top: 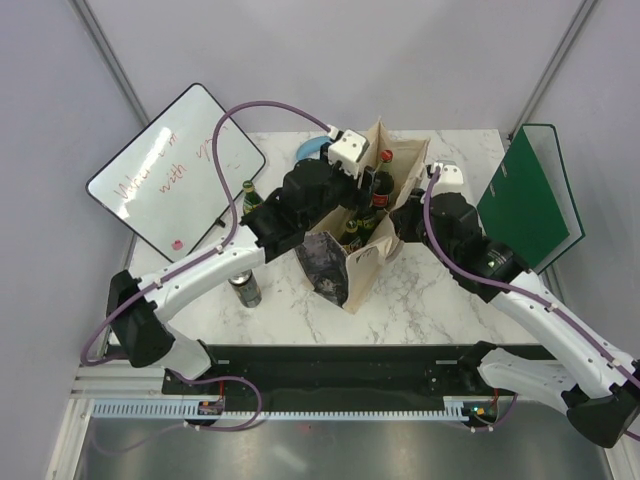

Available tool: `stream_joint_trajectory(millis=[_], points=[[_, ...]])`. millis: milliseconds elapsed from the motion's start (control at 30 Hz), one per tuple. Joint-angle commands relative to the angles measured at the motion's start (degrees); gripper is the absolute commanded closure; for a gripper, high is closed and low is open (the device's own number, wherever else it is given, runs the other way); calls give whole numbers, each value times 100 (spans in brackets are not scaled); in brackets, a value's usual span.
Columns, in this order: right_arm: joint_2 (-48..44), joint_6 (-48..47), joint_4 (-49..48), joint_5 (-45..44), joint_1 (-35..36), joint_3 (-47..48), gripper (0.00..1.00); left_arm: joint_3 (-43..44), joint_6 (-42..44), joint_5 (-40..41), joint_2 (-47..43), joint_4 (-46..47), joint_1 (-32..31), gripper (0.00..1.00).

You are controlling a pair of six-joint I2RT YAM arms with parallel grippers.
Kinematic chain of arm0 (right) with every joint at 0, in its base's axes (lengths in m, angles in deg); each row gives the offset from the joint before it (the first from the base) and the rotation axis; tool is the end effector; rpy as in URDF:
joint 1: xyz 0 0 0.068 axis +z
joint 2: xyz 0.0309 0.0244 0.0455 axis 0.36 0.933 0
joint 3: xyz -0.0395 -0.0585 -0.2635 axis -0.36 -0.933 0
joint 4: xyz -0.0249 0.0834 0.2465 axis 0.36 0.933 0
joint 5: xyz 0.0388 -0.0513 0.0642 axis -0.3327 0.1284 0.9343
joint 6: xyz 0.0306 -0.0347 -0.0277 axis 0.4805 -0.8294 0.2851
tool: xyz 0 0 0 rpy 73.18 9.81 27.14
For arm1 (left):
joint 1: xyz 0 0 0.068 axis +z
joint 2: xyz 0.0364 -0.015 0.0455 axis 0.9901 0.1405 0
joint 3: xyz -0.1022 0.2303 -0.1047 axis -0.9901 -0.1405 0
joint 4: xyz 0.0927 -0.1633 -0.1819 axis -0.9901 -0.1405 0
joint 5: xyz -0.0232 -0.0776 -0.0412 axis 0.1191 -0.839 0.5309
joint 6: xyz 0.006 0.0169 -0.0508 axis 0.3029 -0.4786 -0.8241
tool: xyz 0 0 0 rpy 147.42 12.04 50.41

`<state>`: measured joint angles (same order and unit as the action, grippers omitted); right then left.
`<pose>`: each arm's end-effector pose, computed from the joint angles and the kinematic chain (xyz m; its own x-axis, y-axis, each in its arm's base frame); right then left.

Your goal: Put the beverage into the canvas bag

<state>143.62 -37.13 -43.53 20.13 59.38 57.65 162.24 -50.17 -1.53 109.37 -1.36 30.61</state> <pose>0.1783 0.1277 0.3657 -0.4398 0.2574 -0.8604 -0.1890 0.9101 0.3689 0.2310 -0.2765 0.3942 -0.0937 0.0582 -0.9939 0.6323 0.7746 -0.0142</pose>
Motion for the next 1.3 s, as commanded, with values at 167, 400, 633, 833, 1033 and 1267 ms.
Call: stream_joint_trajectory(millis=[167, 400, 633, 833, 1033, 1267], points=[[-46, -124, 332, 159, 21, 813, 52, 726, -303, 1039, -1048, -1862, -2, 0], [42, -62, 842, 308, 21, 1517, 30, 577, -802, 1164, -1883, -3005, 375, 0], [60, -27, 1106, 405, 30, 1887, 21, 419, -1402, 276, -1815, -3666, 2326, 6], [-160, -141, 965, 546, 30, 1615, 18, 173, -1217, 31, -946, -3255, 2924, 12], [-335, -308, 746, 625, 30, 1405, 18, -135, -1182, -375, -435, -2673, 3364, 8], [-520, -545, 473, 502, 30, 1211, 18, -231, -1103, -498, 267, -2244, 3487, 7]])
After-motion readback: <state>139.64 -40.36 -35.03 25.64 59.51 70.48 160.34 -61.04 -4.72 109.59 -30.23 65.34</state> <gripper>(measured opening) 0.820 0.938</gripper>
